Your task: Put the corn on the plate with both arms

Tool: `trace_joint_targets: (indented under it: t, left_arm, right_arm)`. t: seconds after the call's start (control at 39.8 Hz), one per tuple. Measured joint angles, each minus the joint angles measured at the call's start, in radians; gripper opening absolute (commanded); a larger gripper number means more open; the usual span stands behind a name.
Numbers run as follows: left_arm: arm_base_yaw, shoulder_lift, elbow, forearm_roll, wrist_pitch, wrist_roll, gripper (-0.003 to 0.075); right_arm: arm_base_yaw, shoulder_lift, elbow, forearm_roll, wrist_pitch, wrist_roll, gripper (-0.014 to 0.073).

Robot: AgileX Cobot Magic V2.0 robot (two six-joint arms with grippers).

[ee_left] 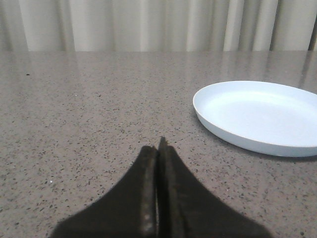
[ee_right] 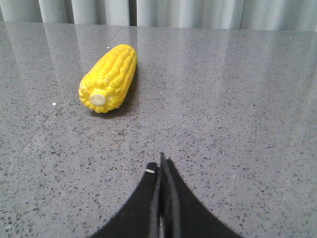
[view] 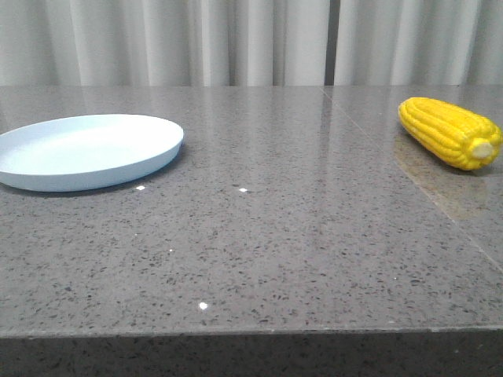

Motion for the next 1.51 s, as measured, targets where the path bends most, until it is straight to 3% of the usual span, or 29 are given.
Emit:
trace_joint_targets:
  t: [1.06, 1.23, 1.36, 1.51]
  left_arm:
    - [0.0, 0.0, 0.0, 0.0, 0.0, 0.0, -0.002]
    - [0.0, 0.0, 0.0, 0.0, -0.075, 0.0, -0.002]
    - [0.0, 0.0, -0.02, 0.0, -0.191, 0.0, -0.002]
    - [0.0, 0.0, -0.158, 0.0, -0.177, 0.0, -0.002]
  right_arm:
    - [0.0, 0.0, 0.0, 0.0, 0.0, 0.0, -0.0069]
    - [0.0, 0.0, 0.0, 0.0, -0.042, 0.0, -0.0069]
    - [0.0, 0.0, -0.067, 0.0, -0.018, 0.0, -0.0069]
    - [0.0, 0.01, -0.259, 0.0, 0.077, 0.0, -0.0069]
